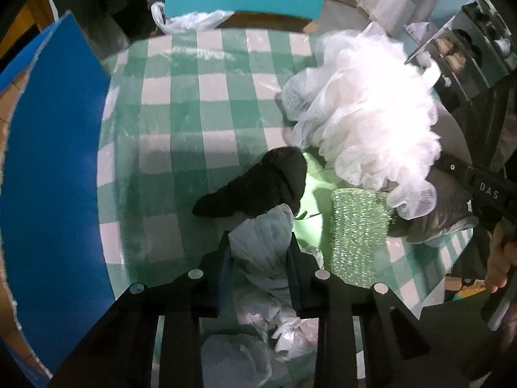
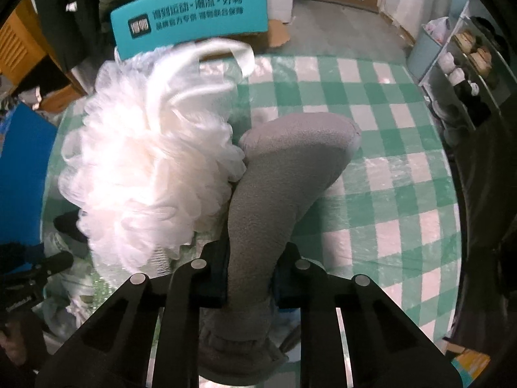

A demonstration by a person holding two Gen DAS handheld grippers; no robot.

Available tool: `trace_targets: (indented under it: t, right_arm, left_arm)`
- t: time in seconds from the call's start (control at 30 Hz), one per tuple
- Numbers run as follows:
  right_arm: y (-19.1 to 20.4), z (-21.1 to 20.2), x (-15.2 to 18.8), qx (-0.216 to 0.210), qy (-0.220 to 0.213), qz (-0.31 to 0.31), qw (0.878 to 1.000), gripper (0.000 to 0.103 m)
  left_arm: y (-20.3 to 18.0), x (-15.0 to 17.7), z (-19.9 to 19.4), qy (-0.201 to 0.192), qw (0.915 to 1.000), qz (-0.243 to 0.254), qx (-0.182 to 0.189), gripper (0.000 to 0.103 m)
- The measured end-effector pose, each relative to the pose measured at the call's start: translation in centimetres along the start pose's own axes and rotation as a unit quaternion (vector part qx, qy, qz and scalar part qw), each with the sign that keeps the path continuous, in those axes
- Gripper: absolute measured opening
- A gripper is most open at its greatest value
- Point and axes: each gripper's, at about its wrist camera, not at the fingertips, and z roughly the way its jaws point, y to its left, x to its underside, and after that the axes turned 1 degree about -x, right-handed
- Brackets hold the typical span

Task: Organize soft objects
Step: 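Grasp the white cloth with the left gripper while the right gripper lifts the grey sock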

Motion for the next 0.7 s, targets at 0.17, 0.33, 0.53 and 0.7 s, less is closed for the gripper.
trace_targets:
  t: [0.17, 0.33, 0.53, 0.7]
  right_arm:
    - [0.4, -2.4, 0.5, -0.008, -0.024, 0.005, 1.000, 0.017]
    - [0.9, -4.1, 0.0, -0.005, -0.038, -0.002, 0.999, 0.017]
    - [1.5, -6.6, 1.0, -0.001, -0.063, -0.014, 0.998, 0.017]
    - [1.8, -8.4, 1.3, -0.002, -0.083, -0.023, 0.996, 0.017]
  left_arm:
    - [-0.3, -0.1, -1.9, -0.019, 0.9998, 0.003, 0.008, 0.027]
    - [-0.6, 0.3, -4.2, -0.048, 0.9988, 0.010, 0.009, 0.025]
    - [-1.5, 1.6, -7.2, -0.080, 0.9965, 0.023, 0.003, 0.024]
    - [-1.7, 2.1, -9.2, -0.109, 0.9933, 0.036, -0.010, 0.024]
